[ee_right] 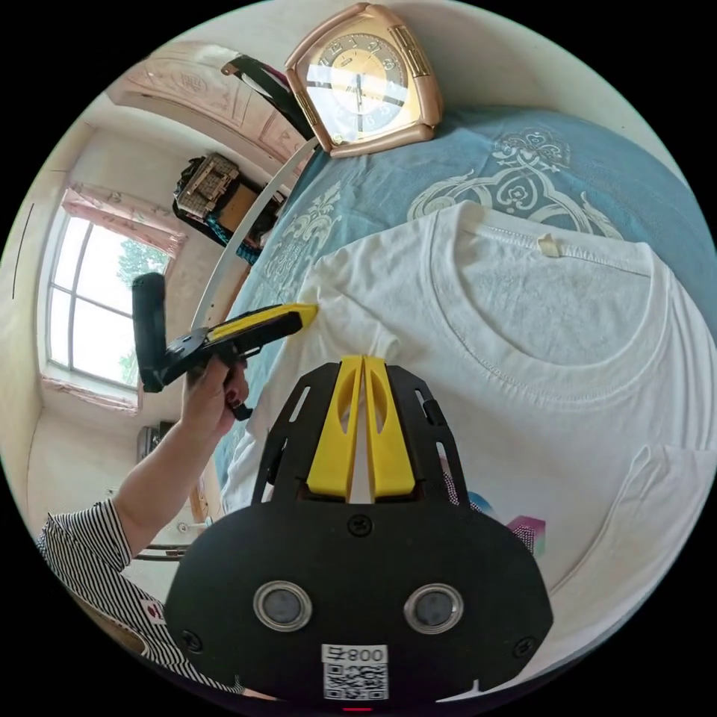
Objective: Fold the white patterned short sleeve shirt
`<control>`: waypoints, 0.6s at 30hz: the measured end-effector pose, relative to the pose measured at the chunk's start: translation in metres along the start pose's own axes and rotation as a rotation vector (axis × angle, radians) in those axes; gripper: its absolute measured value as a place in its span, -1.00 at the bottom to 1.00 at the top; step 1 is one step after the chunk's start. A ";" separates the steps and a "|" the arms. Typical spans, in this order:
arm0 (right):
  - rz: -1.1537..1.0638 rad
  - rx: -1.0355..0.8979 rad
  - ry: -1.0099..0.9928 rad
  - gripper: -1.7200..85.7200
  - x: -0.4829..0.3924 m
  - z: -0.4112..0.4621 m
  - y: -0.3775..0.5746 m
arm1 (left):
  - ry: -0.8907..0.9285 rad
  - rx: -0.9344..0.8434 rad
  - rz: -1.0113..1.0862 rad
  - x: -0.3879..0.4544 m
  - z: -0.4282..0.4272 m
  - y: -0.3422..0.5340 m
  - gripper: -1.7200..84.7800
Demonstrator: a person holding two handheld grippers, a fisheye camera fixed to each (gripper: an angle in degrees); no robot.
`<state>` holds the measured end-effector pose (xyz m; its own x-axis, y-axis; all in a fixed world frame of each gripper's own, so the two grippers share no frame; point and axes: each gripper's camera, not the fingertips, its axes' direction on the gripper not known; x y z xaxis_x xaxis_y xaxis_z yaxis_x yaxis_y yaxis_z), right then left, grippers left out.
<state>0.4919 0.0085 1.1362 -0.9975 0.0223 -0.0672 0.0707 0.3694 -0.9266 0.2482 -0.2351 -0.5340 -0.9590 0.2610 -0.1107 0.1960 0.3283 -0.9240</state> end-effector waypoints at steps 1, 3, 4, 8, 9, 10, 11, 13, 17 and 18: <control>0.002 0.003 -0.002 -0.96 0.002 -0.004 0.006 | 0.014 0.000 0.023 -0.002 0.005 -0.004 -0.95; -0.007 0.021 0.013 -0.96 0.003 -0.012 0.018 | 0.032 0.000 0.014 -0.004 0.005 -0.006 -0.95; -0.014 0.037 0.013 -0.96 0.002 -0.019 0.026 | 0.021 0.009 0.011 -0.002 0.002 -0.005 -0.95; -0.093 0.075 -0.080 -0.96 -0.013 -0.036 0.066 | 0.002 0.085 0.042 0.008 -0.012 0.005 -0.96; -0.112 0.066 -0.089 -0.96 -0.017 -0.036 0.072 | -0.009 0.082 0.038 0.008 -0.010 0.006 -0.96; -0.141 0.039 -0.093 -0.96 -0.025 -0.033 0.084 | -0.028 0.056 0.035 0.007 -0.004 0.006 -0.95; -0.172 0.005 -0.087 -0.96 -0.033 -0.029 0.094 | -0.034 0.038 0.033 0.006 -0.002 0.006 -0.95; -0.207 -0.031 -0.067 -0.96 -0.042 -0.026 0.110 | -0.016 0.057 0.018 0.003 -0.003 0.006 -0.96; -0.265 -0.027 -0.032 -0.96 -0.057 -0.034 0.142 | -0.012 0.133 -0.002 -0.001 -0.012 0.004 -0.96; -0.270 -0.040 -0.012 -0.96 -0.057 -0.032 0.146 | -0.018 0.084 -0.019 -0.005 -0.003 0.000 -0.96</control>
<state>0.5592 0.0905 1.0169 -0.9800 -0.0926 0.1758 -0.1983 0.3965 -0.8964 0.2538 -0.2339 -0.5326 -0.9660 0.2390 -0.0990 0.1610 0.2559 -0.9532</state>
